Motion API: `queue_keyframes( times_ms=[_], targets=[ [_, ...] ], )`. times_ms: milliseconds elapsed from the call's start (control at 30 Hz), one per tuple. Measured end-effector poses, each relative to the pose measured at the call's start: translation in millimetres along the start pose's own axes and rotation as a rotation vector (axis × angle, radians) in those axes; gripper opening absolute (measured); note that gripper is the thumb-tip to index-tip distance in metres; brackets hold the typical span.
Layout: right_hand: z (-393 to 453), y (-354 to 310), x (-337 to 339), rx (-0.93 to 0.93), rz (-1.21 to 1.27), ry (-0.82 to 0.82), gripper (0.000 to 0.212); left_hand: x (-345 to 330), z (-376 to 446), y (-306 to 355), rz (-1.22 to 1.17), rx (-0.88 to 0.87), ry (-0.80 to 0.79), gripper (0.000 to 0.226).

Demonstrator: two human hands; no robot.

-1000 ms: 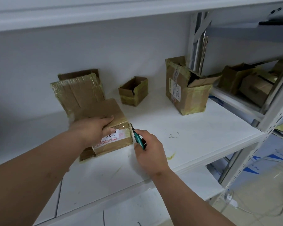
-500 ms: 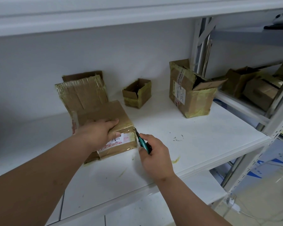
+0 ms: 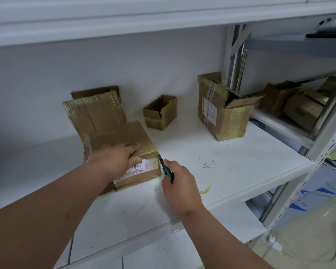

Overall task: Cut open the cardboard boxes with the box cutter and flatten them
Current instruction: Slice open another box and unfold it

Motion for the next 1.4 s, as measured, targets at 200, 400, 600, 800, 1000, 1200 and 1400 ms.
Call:
queue_keyframes(
  times_ms=[200,400,600,800,1000,1200,1400],
  targets=[
    [-1,2,-5,-0.046,-0.038,-0.029,0.049,5,-1,4,0.025,-0.001,-0.009,0.061],
    [0,15,-12,-0.133,-0.094,-0.103,0.050,22,-1,3,-0.025,0.035,0.015,0.055],
    [6,22,-12,-0.170,-0.091,-0.130,0.046,23,-1,3,-0.022,0.027,-0.028,0.056],
    [8,11,-5,-0.076,-0.044,-0.055,0.051,29,-3,4,-0.030,0.022,-0.015,0.056],
    [19,-10,0,0.029,-0.028,0.006,0.049,30,-3,9,-0.034,0.017,-0.013,0.056],
    [14,-1,3,0.016,-0.001,0.079,0.048,27,0,4,-0.050,0.018,-0.006,0.056],
    [22,-2,1,0.027,0.014,0.069,0.048,24,3,4,-0.031,0.009,0.011,0.057]
  ],
)
Point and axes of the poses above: each hand's wrist, its own z-axis towards the middle knuckle, its own x-axis out of the back of the hand, y = z × x, the point moved 10 cm from there along z, towards the middle knuckle, and after that the axes turned 1 degree about -x, right-handed, at the moved point
